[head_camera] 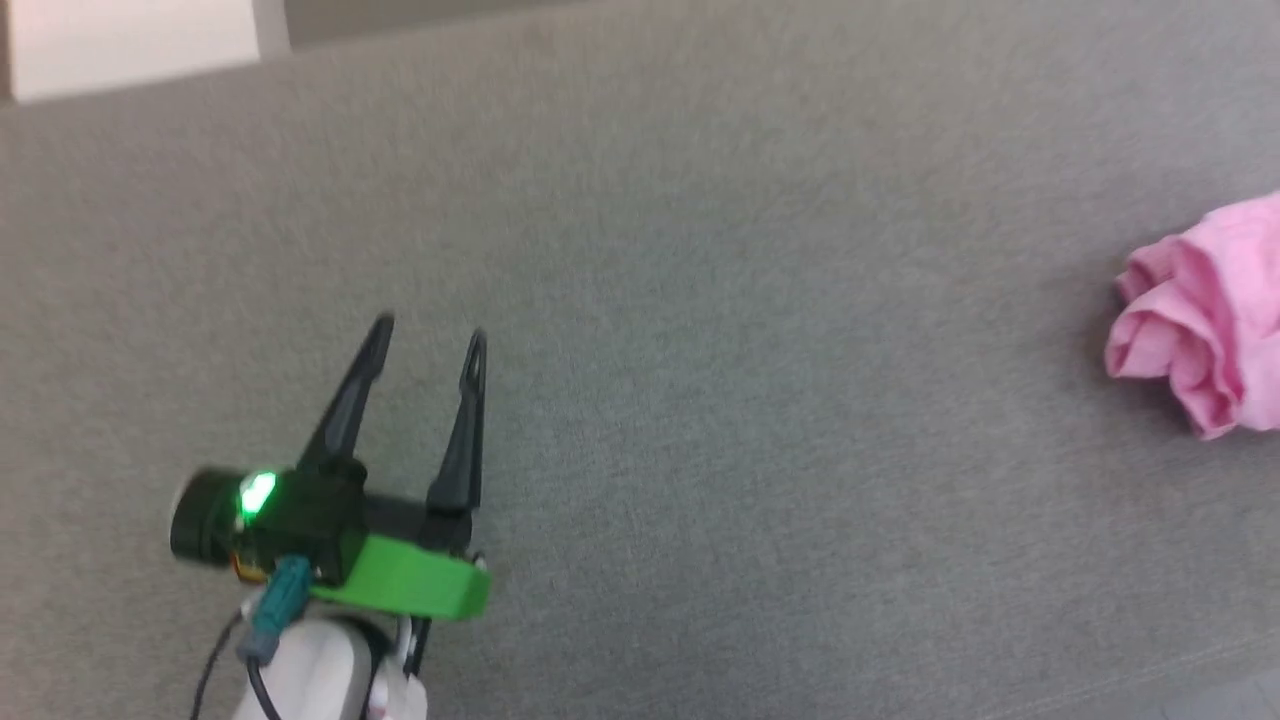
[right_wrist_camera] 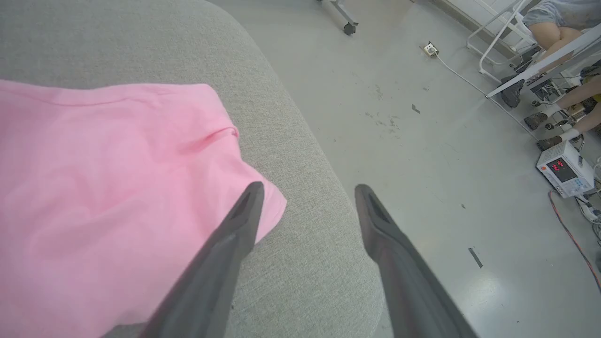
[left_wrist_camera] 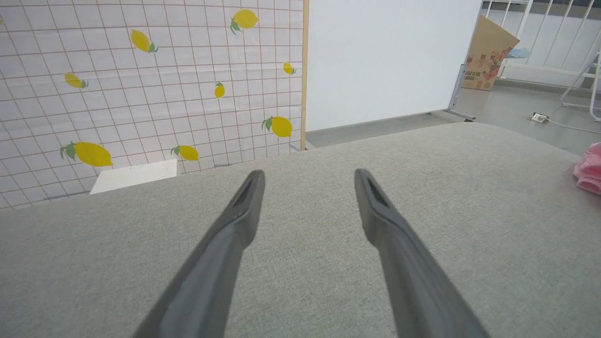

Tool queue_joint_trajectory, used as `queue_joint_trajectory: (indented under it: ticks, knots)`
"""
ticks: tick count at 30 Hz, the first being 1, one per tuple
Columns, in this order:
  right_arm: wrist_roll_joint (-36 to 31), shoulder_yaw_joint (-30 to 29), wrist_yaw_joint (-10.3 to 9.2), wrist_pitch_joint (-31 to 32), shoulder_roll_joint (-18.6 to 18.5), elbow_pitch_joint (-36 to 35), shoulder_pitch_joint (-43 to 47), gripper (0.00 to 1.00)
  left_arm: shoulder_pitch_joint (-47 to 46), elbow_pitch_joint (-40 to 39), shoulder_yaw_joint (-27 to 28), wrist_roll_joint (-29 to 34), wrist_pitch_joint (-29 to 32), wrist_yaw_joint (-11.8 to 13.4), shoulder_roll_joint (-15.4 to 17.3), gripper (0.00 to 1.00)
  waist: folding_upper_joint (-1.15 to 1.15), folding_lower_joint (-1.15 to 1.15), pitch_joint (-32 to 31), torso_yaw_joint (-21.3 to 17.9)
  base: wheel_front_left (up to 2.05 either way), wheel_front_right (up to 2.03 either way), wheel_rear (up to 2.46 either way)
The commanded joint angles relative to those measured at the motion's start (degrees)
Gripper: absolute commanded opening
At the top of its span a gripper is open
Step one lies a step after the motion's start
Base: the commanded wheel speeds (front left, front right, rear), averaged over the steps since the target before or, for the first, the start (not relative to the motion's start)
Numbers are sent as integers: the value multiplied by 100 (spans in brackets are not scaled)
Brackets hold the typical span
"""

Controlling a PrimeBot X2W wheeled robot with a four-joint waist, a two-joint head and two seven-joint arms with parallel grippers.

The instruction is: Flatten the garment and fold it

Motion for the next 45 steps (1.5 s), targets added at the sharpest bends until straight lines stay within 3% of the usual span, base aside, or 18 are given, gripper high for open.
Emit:
queue_joint_trajectory:
  ticks: [1, 6, 12, 19, 32, 45]
  knots:
    - [118, 36, -10, -149, 27, -137, 260, 100, 171, 34, 42, -66, -35, 63, -40, 100, 42, 0, -870, -34, 0, 0, 0]
    - [572, 109, -10, -488, 237, -763, 1200, 100, 617, 109, 126, -163, -47, 185, -111, 100, 42, 0, -1396, 68, 0, 0, 0]
    - [948, 424, -10, -612, 897, -1805, 2255, 100, 950, 260, 216, -240, -52, 236, -156, 100, 42, 0, -1771, 327, 0, 0, 0]
    - [1062, 1057, -10, -533, 1500, -2745, 2773, 100, 1084, 457, 296, -254, -53, 214, -166, 100, 42, 0, -2052, 815, 0, 0, 0]
    - [957, 2053, -10, -609, 1881, -3478, 2766, 100, 1086, 864, 576, -242, -54, 155, -59, 100, 42, 0, -2352, 1552, 0, 0, 0]
    - [982, 2254, -10, -529, 2077, -3836, 3434, 100, 1536, 1070, 612, -235, -54, 65, -168, 100, 42, 0, -2513, 1392, 0, 0, 0]
